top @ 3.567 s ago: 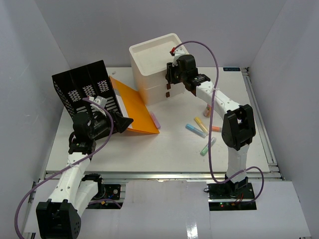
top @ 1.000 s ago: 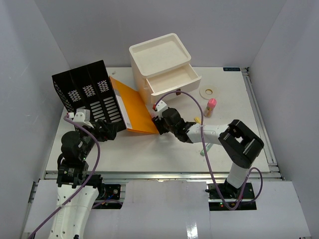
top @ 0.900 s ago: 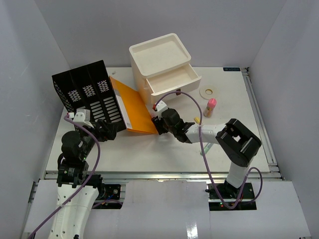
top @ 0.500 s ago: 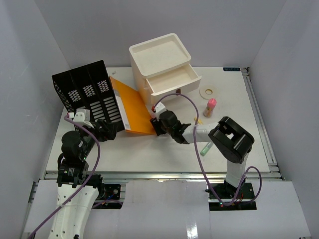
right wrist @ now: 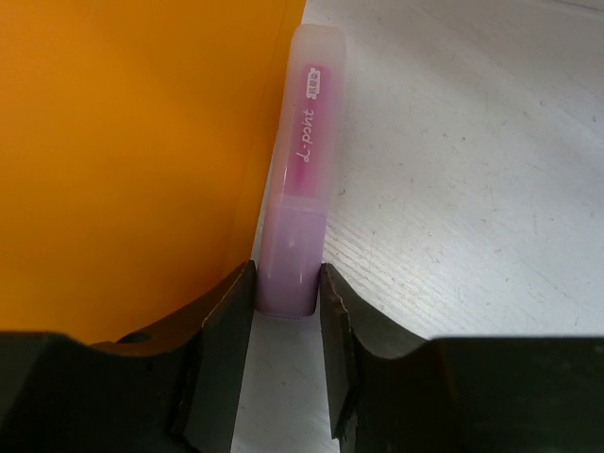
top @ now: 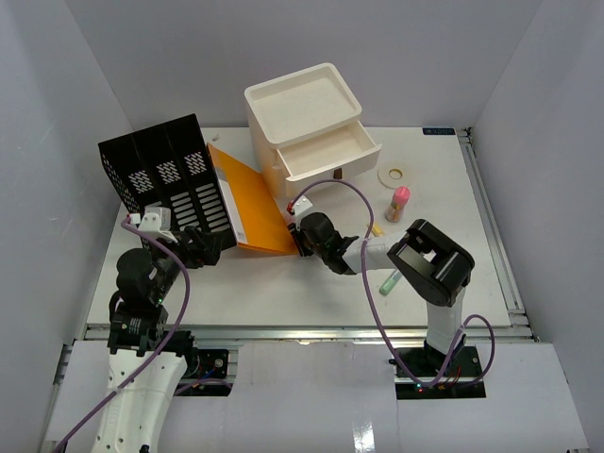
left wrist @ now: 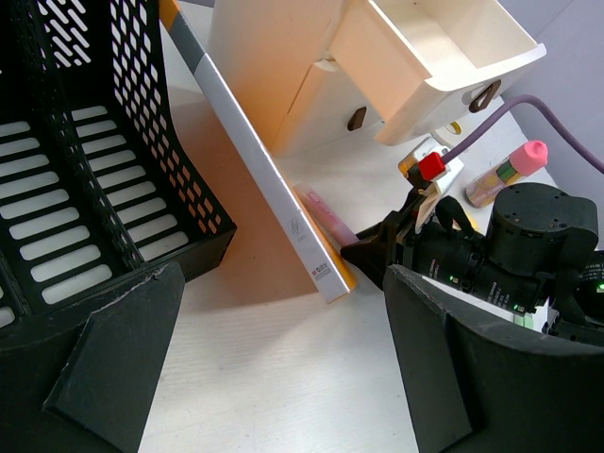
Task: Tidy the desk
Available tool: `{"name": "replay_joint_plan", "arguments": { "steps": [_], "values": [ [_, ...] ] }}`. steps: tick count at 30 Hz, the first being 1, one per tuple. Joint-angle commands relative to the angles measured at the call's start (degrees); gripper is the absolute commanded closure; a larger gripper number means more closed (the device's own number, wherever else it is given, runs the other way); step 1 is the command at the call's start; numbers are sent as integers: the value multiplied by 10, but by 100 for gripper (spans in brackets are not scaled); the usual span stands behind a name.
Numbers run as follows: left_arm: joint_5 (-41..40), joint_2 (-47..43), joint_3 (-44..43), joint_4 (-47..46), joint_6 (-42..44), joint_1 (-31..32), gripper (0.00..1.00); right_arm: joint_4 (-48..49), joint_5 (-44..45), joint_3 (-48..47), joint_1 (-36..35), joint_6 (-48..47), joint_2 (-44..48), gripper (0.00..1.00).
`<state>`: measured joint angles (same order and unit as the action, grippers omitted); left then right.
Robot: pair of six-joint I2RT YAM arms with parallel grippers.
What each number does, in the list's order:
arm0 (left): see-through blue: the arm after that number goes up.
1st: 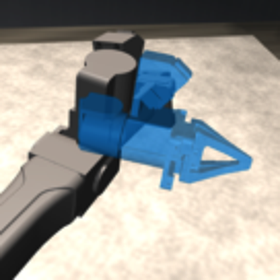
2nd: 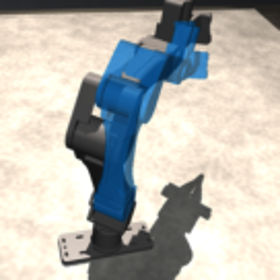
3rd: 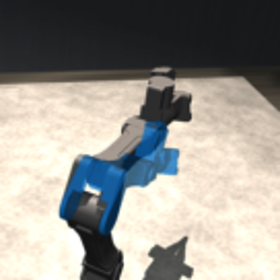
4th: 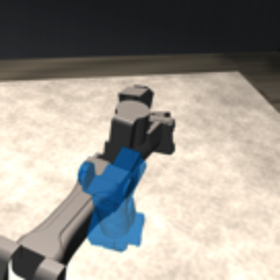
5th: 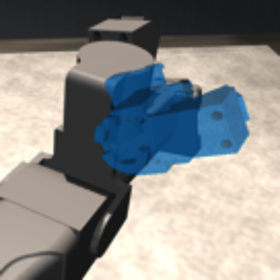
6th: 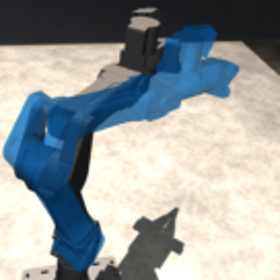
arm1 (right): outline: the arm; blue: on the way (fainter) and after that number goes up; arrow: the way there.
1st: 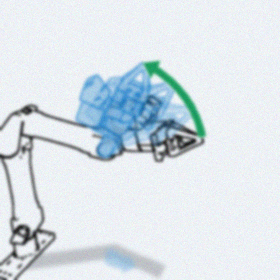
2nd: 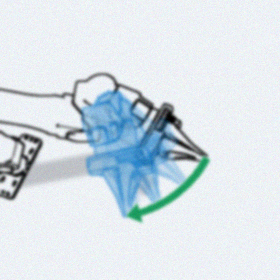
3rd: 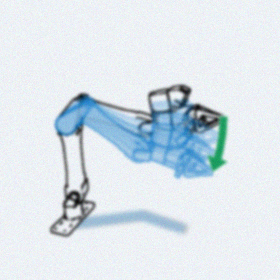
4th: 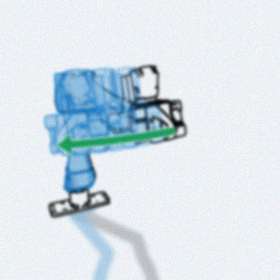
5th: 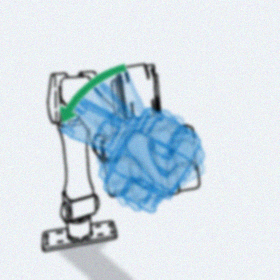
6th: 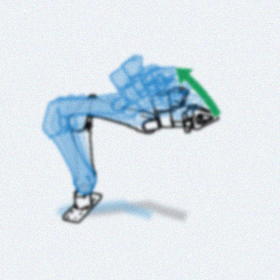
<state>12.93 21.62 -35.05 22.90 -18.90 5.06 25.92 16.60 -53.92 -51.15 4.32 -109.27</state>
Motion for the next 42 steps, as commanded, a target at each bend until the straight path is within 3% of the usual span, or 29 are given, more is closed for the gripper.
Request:
{"name": "replay_joint_plan", "arguments": {
  "steps": [1, 6, 12, 30, 36, 42],
  "values": [
    [3, -6, 6, 0, 1, 1, 2, 36, 2, 19, -4, -4, 3, 65],
    [7, -6, 6, 0, 2, 1, 2, 36, -15, 35, -3, -18, 34, 77],
    [8, -8, 5, -1, 2, 1, 2, 24, -83, 61, 15, -57, 106, 82],
    [18, -22, 8, -6, 3, 1, 2, -216, -341, 46, 60, -192, 275, 92],
    [19, -25, 9, -6, 3, 1, 2, -320, -450, -2, 69, -259, 300, 92],
    [22, -23, 9, -7, 4, 1, 2, -459, -535, -156, 70, -365, 309, 92]
  ]
}}
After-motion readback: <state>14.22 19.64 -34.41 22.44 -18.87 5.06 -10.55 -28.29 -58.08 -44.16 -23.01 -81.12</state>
